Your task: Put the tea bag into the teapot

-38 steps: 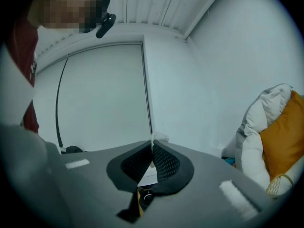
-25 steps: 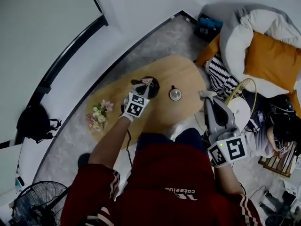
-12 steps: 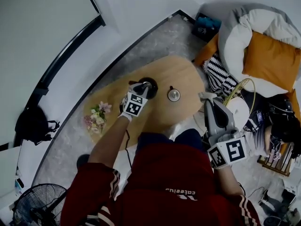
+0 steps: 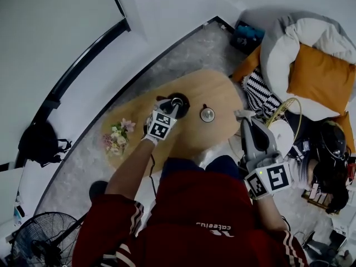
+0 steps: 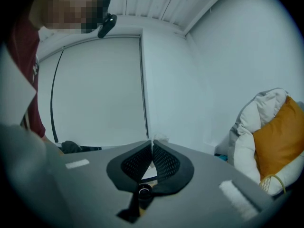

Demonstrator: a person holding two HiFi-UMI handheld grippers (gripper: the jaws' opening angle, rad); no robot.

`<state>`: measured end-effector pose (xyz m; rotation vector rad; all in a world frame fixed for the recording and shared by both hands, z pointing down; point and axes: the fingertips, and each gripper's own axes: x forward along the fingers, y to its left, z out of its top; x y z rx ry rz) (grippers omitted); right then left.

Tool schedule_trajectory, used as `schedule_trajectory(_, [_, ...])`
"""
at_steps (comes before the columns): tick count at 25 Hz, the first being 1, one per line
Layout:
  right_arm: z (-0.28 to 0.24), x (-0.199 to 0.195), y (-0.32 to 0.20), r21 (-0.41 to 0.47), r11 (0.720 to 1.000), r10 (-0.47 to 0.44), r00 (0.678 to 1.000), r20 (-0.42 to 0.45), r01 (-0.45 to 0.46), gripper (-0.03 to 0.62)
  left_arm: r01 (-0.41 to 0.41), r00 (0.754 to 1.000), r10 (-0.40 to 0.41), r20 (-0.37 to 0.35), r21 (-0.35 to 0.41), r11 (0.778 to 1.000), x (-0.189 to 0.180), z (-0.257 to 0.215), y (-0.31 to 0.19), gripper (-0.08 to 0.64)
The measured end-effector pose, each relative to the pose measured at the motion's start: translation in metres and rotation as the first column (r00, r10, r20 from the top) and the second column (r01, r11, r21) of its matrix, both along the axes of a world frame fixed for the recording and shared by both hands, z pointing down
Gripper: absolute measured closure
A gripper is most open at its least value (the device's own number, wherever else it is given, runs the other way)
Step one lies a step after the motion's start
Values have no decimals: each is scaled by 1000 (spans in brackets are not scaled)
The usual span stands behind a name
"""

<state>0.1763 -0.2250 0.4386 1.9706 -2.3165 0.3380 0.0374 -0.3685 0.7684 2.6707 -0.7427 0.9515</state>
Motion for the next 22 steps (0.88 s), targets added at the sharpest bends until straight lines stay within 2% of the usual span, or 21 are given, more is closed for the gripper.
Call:
schedule_trajectory(11, [-23,-6,9,29,999,-38,999,8,38,589,44,998,-43,-54,20,999,-14,-46,13,460])
schedule_trajectory(17, [-27,-9,12,38,996,-82,997,13,81,589,102,988,-96,-120,43,994,-25,-88,20,460])
schedule_trajectory(22, [-32,-11,17,51,992,-113,994,-1,113,589,110,979,-93,-180,84,990,-25,-136,33,460])
